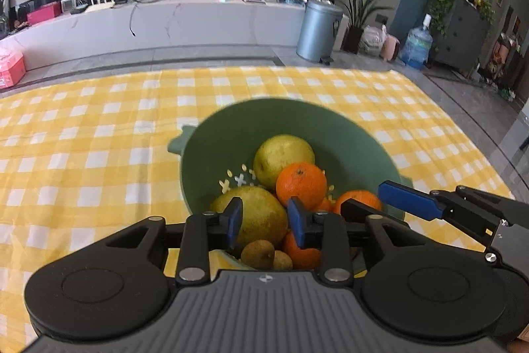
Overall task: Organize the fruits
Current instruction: 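Open both tools to drop the small brown fruits into the colander, then move the left tool to the green cucumber while the right tool approaches the red tomato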
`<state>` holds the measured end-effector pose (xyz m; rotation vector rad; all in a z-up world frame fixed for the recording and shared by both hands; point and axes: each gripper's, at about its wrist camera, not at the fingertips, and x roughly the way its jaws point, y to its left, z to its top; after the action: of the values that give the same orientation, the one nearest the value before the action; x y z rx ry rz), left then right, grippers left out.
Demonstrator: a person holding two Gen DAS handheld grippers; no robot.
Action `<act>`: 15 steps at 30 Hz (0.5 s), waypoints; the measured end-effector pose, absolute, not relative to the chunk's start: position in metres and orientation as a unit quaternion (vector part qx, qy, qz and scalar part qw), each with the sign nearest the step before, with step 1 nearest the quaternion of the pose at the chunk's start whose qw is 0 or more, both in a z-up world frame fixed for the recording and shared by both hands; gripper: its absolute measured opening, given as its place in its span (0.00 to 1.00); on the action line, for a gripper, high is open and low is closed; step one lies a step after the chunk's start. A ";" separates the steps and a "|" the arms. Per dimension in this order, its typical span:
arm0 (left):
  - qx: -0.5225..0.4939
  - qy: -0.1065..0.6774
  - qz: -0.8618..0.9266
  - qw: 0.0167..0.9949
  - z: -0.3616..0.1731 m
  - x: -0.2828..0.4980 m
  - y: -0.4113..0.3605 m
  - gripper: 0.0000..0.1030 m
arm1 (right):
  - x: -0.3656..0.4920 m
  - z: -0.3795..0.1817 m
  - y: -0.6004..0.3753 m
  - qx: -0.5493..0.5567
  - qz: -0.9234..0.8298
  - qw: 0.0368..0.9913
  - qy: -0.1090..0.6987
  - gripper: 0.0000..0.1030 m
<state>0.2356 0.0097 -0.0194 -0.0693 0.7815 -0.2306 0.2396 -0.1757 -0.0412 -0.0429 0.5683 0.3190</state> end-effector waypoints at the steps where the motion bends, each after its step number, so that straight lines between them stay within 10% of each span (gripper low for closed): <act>1: -0.036 0.374 -0.110 0.920 -0.015 0.233 0.011 0.39 | 0.238 -0.040 -0.177 -0.016 0.156 0.949 0.273 0.34; 6: -0.037 0.352 -0.114 0.928 0.010 0.217 0.013 0.51 | 0.225 -0.030 -0.183 0.007 0.154 0.960 0.233 0.57; 15: -0.020 0.357 -0.122 0.926 0.023 0.184 0.023 0.55 | 0.185 -0.019 -0.188 0.040 0.153 0.965 0.208 0.66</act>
<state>0.1839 0.0234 0.0234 -0.0405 0.7331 -0.2510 0.1848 -0.1883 -0.0191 0.0810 0.4214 0.3091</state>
